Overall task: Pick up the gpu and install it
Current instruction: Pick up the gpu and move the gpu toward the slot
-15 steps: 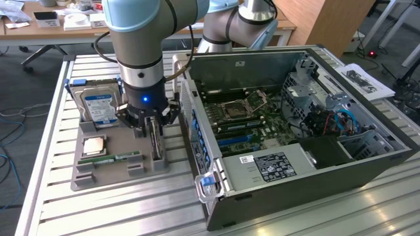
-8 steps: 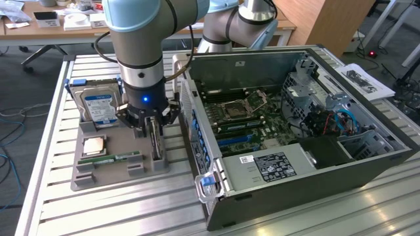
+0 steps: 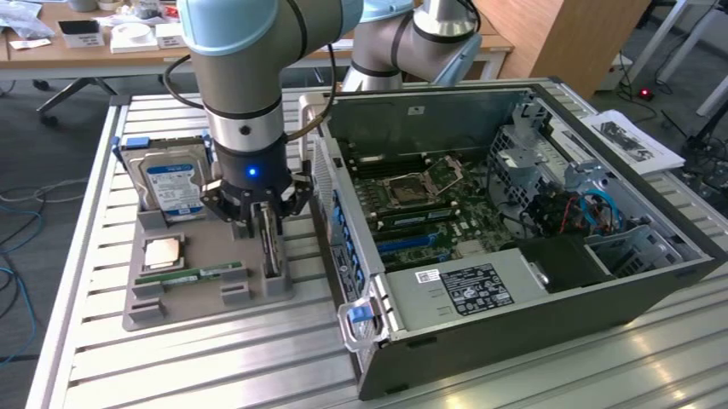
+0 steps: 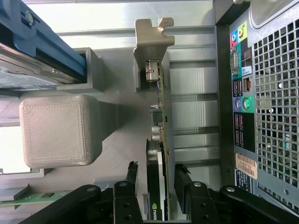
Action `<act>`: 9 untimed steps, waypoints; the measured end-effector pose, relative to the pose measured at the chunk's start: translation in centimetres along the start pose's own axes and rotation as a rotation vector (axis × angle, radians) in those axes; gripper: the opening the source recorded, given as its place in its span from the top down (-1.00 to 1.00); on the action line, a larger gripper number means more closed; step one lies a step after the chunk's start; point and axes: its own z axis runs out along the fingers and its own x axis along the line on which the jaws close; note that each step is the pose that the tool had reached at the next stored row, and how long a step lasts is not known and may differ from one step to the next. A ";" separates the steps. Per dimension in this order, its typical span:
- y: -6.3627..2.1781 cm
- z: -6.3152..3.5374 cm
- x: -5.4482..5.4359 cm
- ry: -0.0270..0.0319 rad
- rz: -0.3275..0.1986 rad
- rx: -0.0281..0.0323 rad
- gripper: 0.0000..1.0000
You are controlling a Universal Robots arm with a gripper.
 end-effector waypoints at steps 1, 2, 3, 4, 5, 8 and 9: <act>0.00 0.00 0.0 0.0000 0.000 0.0000 0.11; 0.00 0.00 0.0 0.0000 0.000 0.0000 0.11; 0.00 0.00 0.0 0.0000 0.000 0.0000 0.11; 0.00 0.00 0.0 0.0000 0.000 0.0000 0.14; 0.00 0.00 0.0 0.0000 0.000 0.0000 0.14; 0.00 0.00 0.0 0.0000 0.000 0.0000 0.27; 0.00 0.00 0.0 0.0000 0.000 0.0000 0.27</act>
